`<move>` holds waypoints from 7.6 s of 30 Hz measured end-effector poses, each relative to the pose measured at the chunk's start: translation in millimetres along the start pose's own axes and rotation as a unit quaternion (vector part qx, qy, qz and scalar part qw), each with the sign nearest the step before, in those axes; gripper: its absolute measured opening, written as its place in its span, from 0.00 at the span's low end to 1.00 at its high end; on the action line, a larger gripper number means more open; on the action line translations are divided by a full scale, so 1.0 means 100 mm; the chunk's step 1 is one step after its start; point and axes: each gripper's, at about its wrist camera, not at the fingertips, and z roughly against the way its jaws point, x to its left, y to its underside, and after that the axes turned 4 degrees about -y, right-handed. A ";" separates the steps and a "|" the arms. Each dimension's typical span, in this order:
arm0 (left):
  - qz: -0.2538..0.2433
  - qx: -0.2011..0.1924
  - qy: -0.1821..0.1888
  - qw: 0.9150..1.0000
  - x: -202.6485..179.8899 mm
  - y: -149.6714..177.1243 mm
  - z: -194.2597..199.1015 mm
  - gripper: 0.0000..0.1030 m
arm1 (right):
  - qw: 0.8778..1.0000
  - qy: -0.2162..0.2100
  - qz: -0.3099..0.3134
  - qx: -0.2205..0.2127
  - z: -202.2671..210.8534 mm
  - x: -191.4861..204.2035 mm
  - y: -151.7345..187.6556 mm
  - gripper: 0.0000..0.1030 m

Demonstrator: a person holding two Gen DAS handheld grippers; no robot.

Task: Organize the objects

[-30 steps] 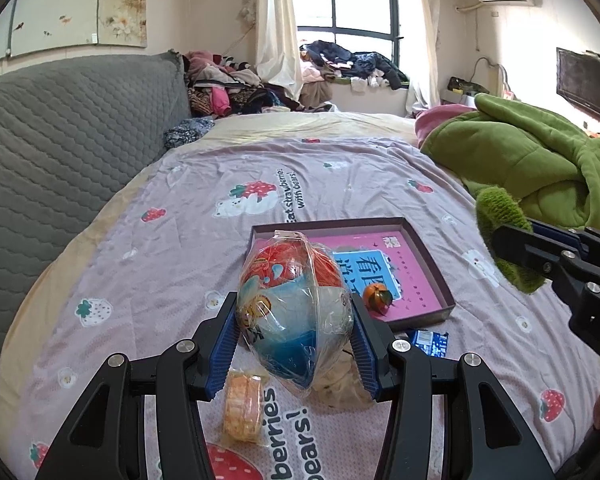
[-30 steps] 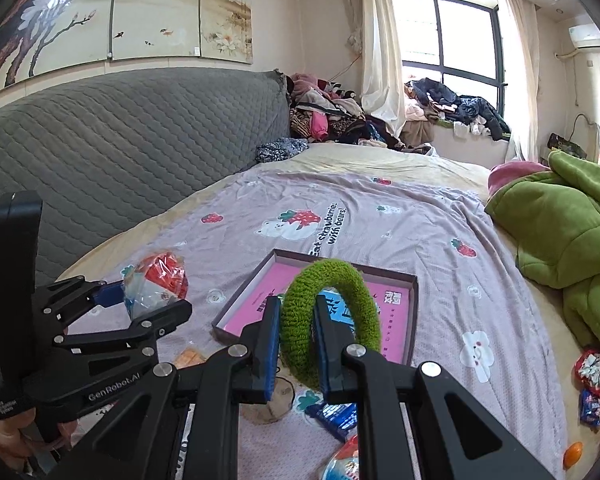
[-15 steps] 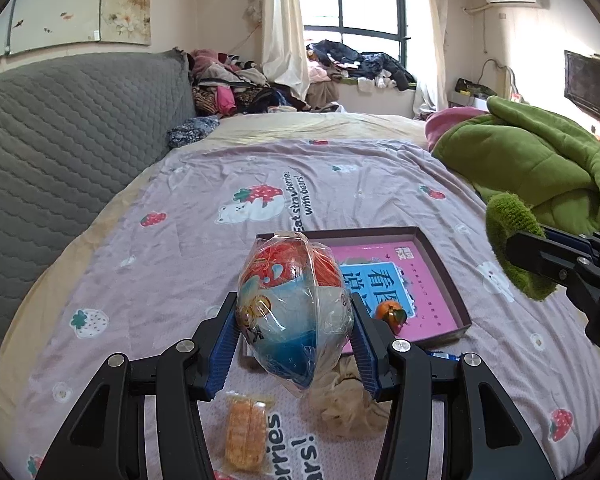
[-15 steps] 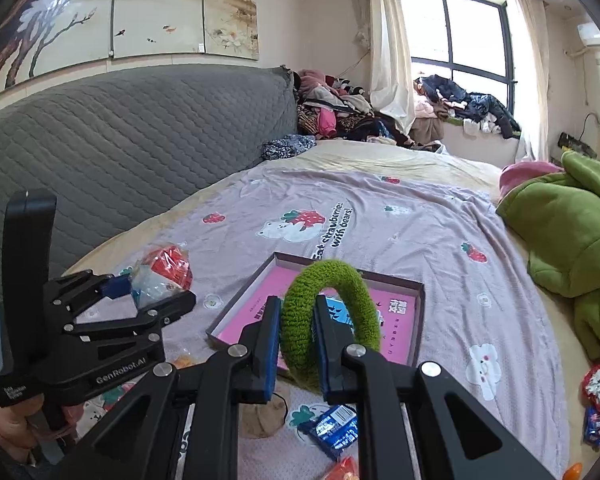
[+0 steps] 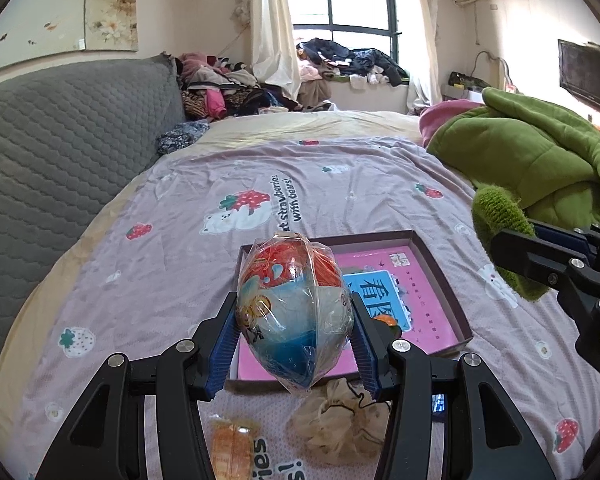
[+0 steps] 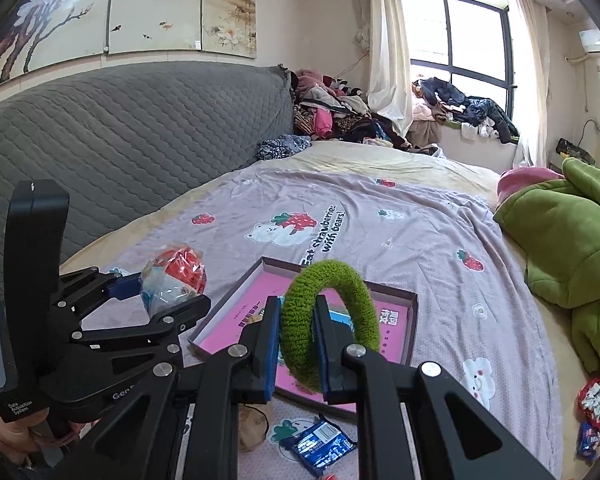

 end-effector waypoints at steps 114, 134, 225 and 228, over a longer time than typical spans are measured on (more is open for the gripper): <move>-0.016 0.182 0.063 0.981 -0.35 0.05 -1.86 0.61 | 0.990 0.006 -0.063 0.127 -1.79 -1.02 0.54 0.43; -0.020 0.116 0.042 0.992 -0.13 -0.06 -0.87 0.61 | 0.995 0.001 -0.054 0.088 -0.99 -0.58 0.25 0.48; 0.033 0.045 0.058 0.997 0.11 0.53 0.83 0.61 | 0.997 0.024 -0.079 0.010 0.83 -0.02 0.72 0.57; 0.034 0.047 0.055 0.997 0.11 0.57 0.81 0.61 | 0.996 0.028 -0.081 0.005 0.88 -0.02 0.74 0.57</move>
